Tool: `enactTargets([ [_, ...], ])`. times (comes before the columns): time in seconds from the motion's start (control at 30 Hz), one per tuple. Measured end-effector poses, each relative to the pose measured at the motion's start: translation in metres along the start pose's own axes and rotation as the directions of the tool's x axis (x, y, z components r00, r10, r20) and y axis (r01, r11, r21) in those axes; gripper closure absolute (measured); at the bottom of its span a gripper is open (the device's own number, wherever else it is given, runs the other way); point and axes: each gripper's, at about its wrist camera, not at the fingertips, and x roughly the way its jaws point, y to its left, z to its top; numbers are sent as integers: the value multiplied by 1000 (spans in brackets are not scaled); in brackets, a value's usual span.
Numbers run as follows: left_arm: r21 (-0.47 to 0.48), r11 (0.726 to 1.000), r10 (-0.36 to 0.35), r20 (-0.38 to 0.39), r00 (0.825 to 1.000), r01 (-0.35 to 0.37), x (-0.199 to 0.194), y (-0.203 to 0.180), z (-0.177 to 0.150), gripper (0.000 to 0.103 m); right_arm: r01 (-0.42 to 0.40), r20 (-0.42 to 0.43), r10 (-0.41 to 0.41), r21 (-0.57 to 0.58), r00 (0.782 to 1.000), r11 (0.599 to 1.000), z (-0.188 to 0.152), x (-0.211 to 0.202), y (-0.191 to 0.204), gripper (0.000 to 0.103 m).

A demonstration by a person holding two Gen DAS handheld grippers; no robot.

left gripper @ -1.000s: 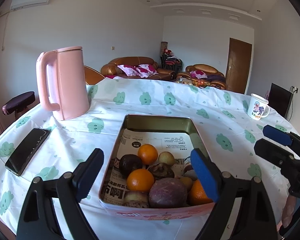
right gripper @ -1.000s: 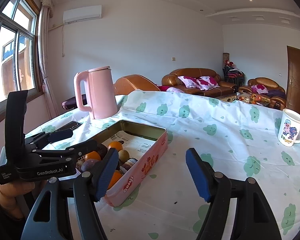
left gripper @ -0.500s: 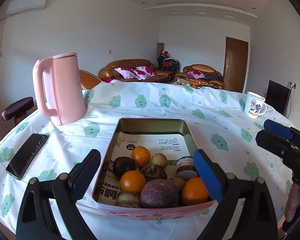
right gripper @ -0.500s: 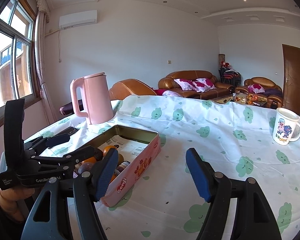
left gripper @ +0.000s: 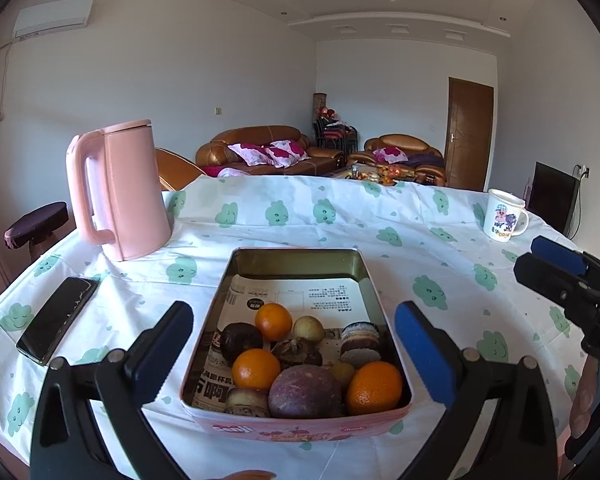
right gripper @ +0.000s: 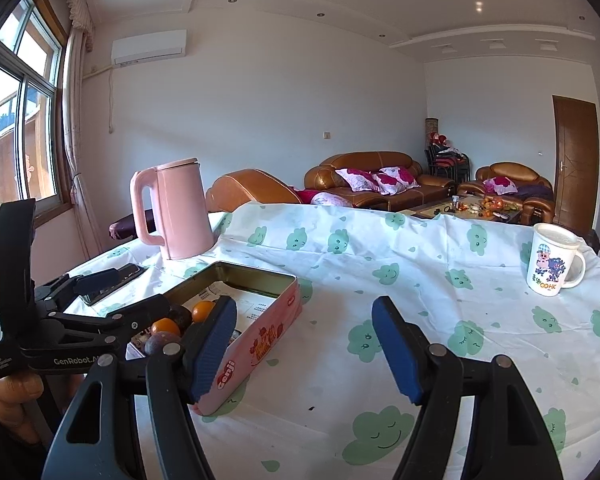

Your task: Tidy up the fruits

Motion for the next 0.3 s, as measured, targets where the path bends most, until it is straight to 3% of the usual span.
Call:
enactTargets([
  [0.3, 19, 1000, 4, -11, 1000, -4, 3, -6, -4, 0, 15, -15, -15, 9, 1000, 1000, -4, 3, -9, 31],
])
